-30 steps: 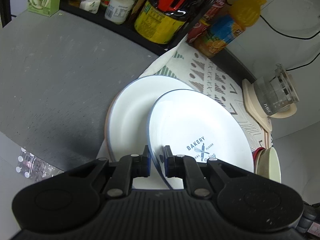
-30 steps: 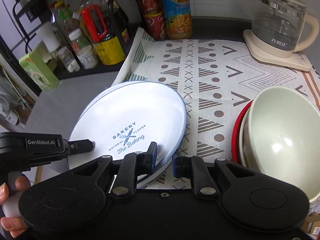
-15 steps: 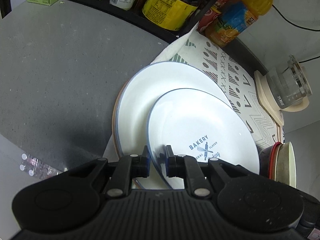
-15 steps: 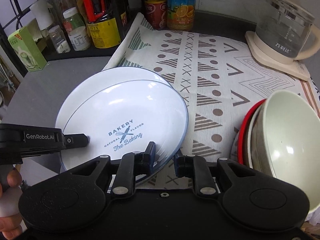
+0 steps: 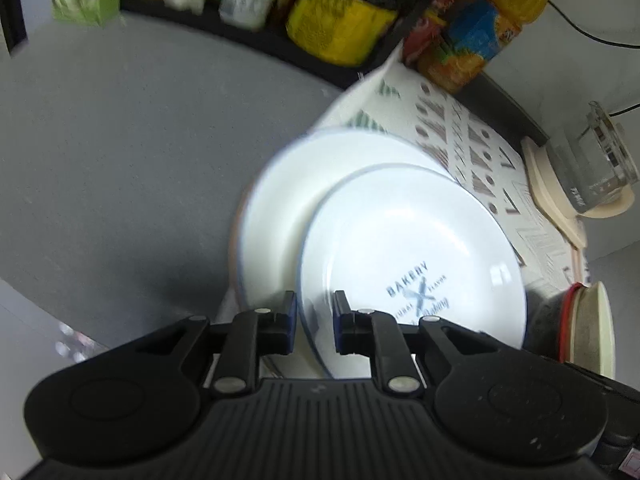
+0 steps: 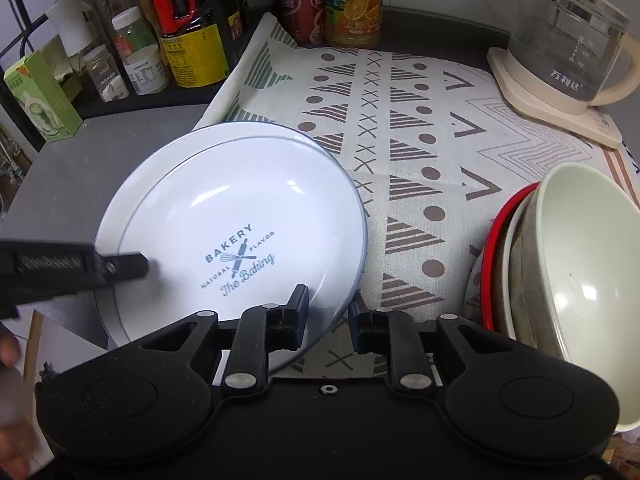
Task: Organize plates and bowls
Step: 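Lower the 'BAKERY' plate onto the 'Sweet' plate and open both grippers, then move both grippers to the red bowl holding green bowls and grasp its rim, then lift the red bowl stack with both grippers and lower it onto the plates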
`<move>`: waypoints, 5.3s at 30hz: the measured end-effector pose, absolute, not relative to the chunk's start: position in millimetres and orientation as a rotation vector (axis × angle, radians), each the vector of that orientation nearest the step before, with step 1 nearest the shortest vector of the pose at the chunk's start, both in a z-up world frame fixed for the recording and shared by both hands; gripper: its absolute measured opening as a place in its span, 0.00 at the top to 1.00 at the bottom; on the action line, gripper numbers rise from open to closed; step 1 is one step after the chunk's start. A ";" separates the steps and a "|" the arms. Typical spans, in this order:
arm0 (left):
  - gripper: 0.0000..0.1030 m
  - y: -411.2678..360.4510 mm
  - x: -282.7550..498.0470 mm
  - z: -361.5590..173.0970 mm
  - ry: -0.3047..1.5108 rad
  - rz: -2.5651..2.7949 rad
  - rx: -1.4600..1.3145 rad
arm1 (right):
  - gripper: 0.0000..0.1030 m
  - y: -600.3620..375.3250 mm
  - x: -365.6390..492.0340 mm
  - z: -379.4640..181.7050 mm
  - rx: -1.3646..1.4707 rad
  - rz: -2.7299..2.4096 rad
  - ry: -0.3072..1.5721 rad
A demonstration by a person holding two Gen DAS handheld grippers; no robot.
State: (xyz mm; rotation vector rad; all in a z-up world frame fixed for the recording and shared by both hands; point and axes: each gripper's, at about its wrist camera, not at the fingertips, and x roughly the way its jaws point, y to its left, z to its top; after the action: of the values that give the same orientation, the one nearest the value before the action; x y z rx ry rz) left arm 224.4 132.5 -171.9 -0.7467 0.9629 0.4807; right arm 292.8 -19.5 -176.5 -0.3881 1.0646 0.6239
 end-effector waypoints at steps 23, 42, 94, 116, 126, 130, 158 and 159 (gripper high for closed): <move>0.56 142.5 199.1 -159.6 0.918 0.508 -0.804 | 0.49 -36.9 279.2 -123.1 -0.228 0.702 0.978; 0.17 92.9 228.1 -102.9 0.879 0.355 -0.728 | 0.00 -137.6 291.7 -68.6 -0.037 0.481 0.825; 0.40 -37.6 367.5 -147.0 1.062 0.028 -0.645 | 0.59 -244.9 374.4 -169.1 0.200 0.280 1.088; 0.72 -22.3 359.9 -152.7 1.068 0.065 -0.647 | 0.70 -221.9 375.9 -151.5 0.123 0.327 1.046; 0.72 8.0 347.4 -113.9 0.970 0.101 -0.660 | 0.70 -189.2 374.6 -119.9 0.107 0.405 0.999; 0.72 21.7 339.4 -99.3 0.931 0.125 -0.652 | 0.70 -172.7 370.0 -107.7 0.095 0.449 0.981; 0.72 119.6 230.1 -87.1 0.836 0.403 -0.782 | 0.70 -62.8 323.3 -112.0 0.008 0.713 1.030; 0.72 123.0 228.7 -88.7 0.838 0.411 -0.786 | 0.70 -60.0 322.9 -113.6 0.005 0.716 1.036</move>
State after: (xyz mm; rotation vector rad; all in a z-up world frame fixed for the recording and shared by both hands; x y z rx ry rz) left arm 228.7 123.0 -88.7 -0.7860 0.8376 0.4109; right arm 322.9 -60.0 -113.6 0.0047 1.0362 0.7162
